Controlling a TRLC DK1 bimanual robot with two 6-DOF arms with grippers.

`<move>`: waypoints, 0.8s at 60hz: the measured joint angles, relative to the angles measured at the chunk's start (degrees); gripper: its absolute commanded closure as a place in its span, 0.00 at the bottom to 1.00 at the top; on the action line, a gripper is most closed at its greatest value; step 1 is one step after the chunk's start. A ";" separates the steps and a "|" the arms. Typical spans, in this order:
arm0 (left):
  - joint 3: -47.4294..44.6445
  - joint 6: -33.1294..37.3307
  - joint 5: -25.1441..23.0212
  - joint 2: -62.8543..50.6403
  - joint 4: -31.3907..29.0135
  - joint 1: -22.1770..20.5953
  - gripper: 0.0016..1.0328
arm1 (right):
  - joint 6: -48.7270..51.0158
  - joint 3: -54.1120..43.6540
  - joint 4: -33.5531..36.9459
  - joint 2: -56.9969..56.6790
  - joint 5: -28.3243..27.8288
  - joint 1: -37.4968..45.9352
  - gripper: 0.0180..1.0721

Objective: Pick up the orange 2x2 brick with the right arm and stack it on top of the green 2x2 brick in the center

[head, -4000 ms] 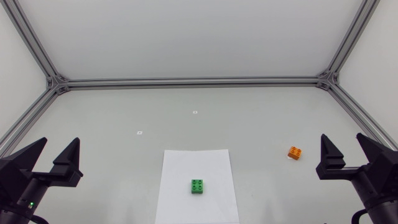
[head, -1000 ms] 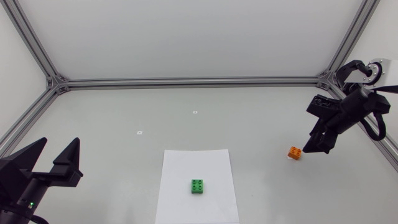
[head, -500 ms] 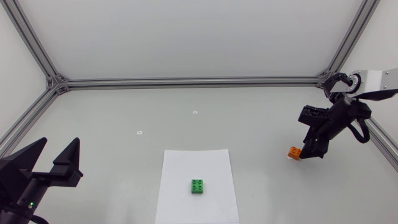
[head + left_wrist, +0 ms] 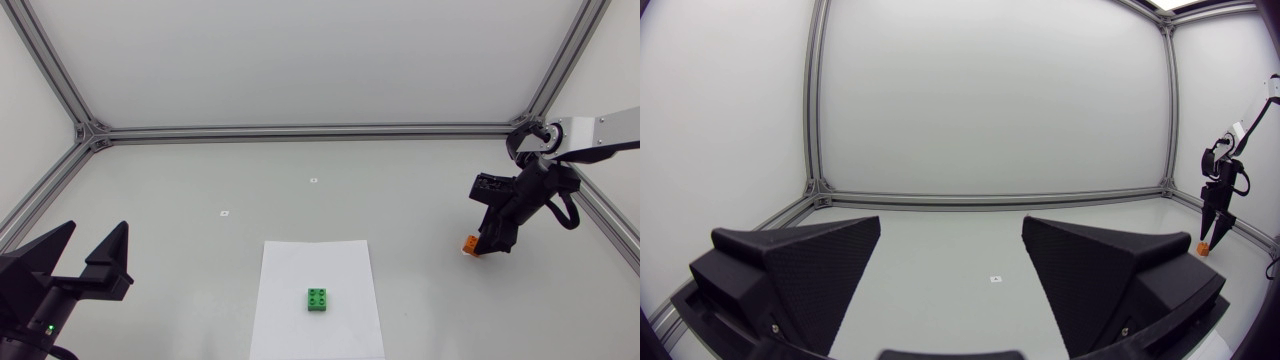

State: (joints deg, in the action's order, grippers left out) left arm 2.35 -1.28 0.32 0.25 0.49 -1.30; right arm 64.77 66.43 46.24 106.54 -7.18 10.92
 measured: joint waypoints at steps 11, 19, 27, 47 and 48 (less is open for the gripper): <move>0.00 0.02 0.02 0.00 0.02 0.00 0.04 | 0.00 0.00 -0.37 0.24 0.13 -0.68 0.30; 0.00 0.00 0.00 0.00 0.02 0.00 0.04 | 0.00 0.00 -1.46 0.96 0.83 -1.14 0.31; 0.00 0.00 0.00 0.00 0.00 0.02 0.04 | 0.00 0.00 -1.49 1.22 1.05 -1.14 0.30; 0.00 0.02 0.00 0.00 0.00 0.02 0.04 | 0.00 -0.02 -1.92 1.84 1.07 -1.14 0.36; 0.00 0.00 0.00 0.00 0.00 0.02 0.04 | 0.00 -0.02 -1.92 1.84 1.07 -1.14 0.37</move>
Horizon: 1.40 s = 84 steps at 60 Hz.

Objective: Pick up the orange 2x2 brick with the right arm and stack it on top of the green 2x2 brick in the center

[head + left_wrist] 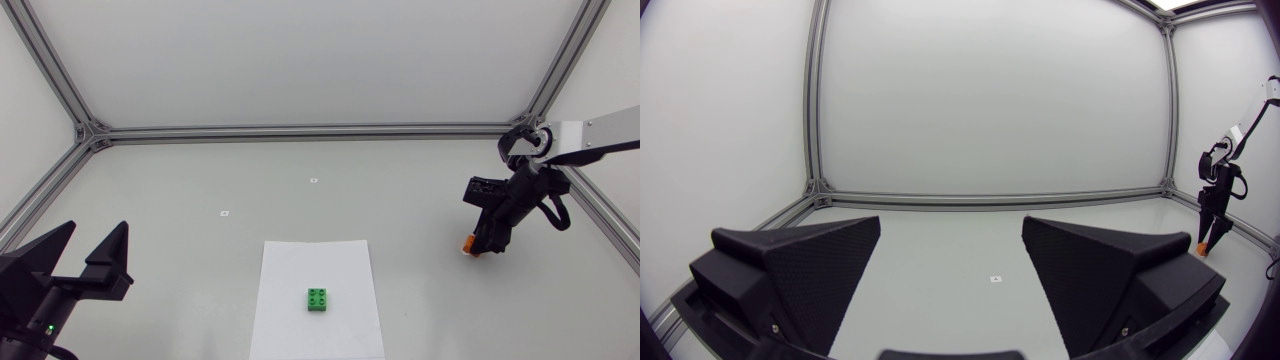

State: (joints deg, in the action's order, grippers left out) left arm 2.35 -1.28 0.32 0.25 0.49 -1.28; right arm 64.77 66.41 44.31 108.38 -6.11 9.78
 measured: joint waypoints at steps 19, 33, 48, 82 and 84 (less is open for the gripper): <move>0.00 0.02 0.02 0.00 0.00 -0.02 0.04 | 0.04 0.00 0.00 0.04 0.00 0.00 0.49; 0.00 0.02 0.02 0.00 0.00 0.00 0.04 | 0.07 -0.15 -0.02 0.09 0.15 0.00 0.51; 0.00 0.00 0.02 0.00 0.02 0.00 0.04 | 1.33 -1.07 -0.61 0.09 0.39 -0.39 0.56; 0.00 0.00 0.02 0.00 0.00 0.00 0.04 | 1.51 -1.81 -0.61 -0.66 1.44 -0.85 0.62; 0.00 0.02 0.02 0.00 0.02 -0.02 0.04 | 1.51 -1.81 -0.42 -0.70 1.42 -0.85 0.62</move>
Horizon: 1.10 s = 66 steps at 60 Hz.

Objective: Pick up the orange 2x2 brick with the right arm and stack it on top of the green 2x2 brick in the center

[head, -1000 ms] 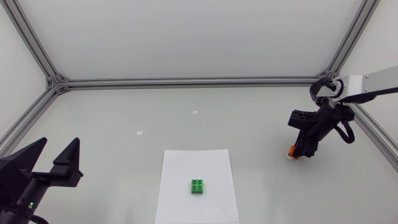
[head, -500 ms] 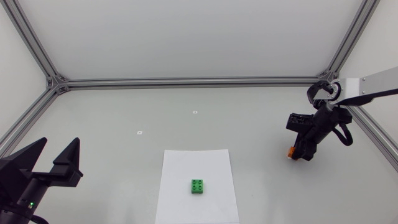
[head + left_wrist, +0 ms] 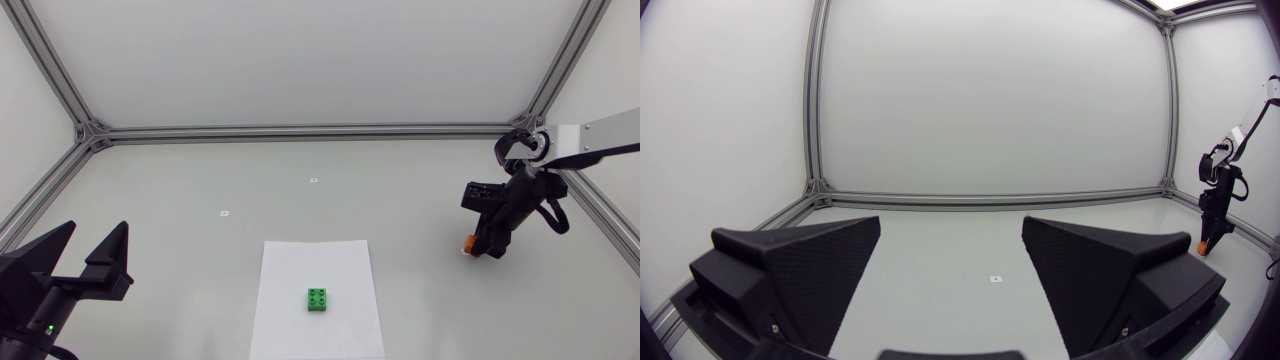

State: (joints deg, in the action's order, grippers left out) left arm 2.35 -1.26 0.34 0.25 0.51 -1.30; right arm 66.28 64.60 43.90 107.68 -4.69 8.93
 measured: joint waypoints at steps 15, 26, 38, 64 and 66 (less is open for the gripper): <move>0.00 -0.02 -0.02 0.00 -0.02 0.00 0.04 | 0.00 0.00 2.84 -2.62 -0.33 -0.09 0.68; 0.00 -0.02 0.00 0.00 0.00 0.00 0.04 | 0.00 0.00 5.49 -7.52 -0.68 -1.81 0.70; 0.00 0.00 0.00 0.00 -0.02 0.00 0.04 | -0.15 -1.11 6.51 -12.02 -0.79 -5.42 0.65; 0.00 0.00 0.00 0.00 -0.02 0.00 0.04 | -10.51 -6.80 9.05 -23.23 -0.85 -26.86 0.63; 0.00 -0.02 0.00 0.00 0.00 0.02 0.04 | -12.13 -6.99 9.09 -23.56 -0.79 -29.59 0.64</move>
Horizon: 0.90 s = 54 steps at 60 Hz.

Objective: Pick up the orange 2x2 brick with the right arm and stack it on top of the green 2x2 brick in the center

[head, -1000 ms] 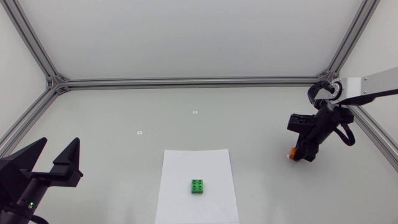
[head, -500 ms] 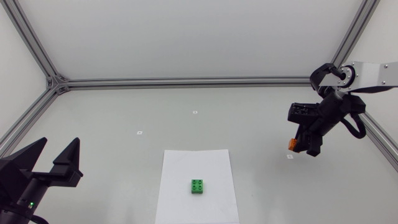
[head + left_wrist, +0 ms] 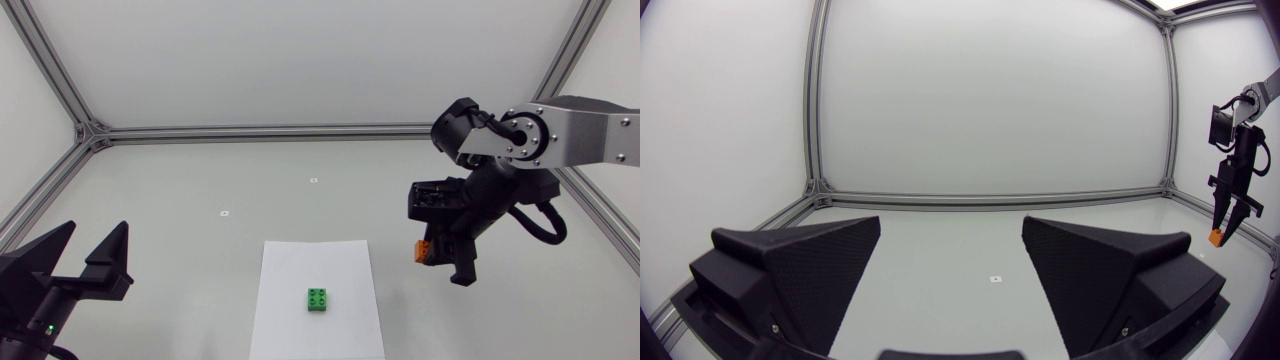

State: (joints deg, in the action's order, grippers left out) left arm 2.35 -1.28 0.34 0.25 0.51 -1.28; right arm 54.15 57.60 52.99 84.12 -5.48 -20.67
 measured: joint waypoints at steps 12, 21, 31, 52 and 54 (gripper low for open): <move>0.00 0.02 -0.02 0.00 -0.02 0.00 0.04 | -7.74 -0.20 0.00 0.04 0.17 -13.70 0.72; 0.00 0.00 0.00 0.00 -0.02 0.00 0.04 | -10.93 0.20 0.00 2.67 0.20 -18.80 0.75; 0.00 0.00 -0.02 0.00 -0.02 -0.02 0.04 | -13.97 1.99 -0.28 6.12 1.03 -23.04 0.75; 0.00 0.00 -0.02 0.00 0.00 -0.02 0.04 | -16.70 8.41 -0.90 13.66 1.22 -26.40 0.75; 0.00 0.00 -0.02 0.00 0.00 0.00 0.04 | -16.70 8.98 -0.92 14.23 1.25 -26.75 0.75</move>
State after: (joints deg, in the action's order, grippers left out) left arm 2.35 -1.28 0.32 0.25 0.51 -1.28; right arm 37.45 66.59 52.07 98.35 -4.23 -47.42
